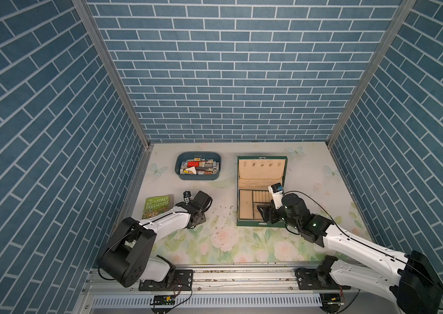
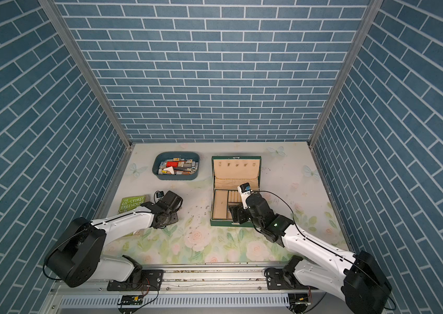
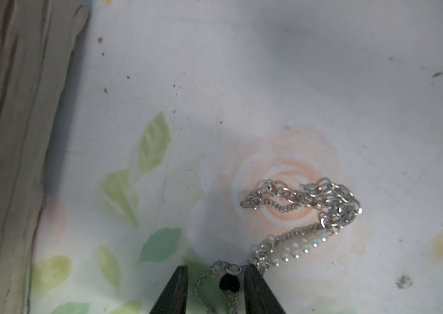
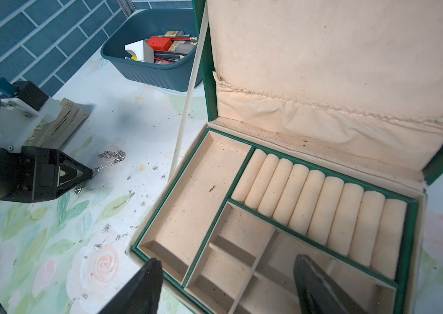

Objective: Put jewelry chain into jewelry box
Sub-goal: Pick up the necklace from the center of the board.

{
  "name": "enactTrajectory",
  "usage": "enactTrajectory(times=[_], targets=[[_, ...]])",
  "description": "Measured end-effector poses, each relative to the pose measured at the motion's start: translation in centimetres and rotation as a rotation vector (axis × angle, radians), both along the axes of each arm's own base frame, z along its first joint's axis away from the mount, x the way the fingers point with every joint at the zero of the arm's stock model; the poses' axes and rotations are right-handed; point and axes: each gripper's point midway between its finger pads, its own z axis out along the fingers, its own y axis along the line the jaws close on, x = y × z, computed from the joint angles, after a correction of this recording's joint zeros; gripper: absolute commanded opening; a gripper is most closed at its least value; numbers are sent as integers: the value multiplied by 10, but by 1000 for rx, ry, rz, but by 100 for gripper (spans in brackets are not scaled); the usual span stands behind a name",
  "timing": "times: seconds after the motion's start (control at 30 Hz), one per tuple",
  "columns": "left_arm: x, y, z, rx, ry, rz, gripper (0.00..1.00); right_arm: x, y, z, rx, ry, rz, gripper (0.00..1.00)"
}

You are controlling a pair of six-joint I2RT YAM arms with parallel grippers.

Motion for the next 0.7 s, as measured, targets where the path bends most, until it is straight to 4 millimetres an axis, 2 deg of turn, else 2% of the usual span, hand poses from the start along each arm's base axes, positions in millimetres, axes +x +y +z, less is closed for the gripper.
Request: enactTrajectory(times=[0.13, 0.5, 0.7], targets=[[4, -4, 0, -15, -12, -3, 34, 1, -1, 0, -2, -3, -5, 81], [7, -4, -1, -23, -39, -6, 0, 3, -3, 2, -6, -12, -20, 81], [4, -6, 3, -53, -49, -6, 0, 2, -6, 6, -2, -24, -28, 81]])
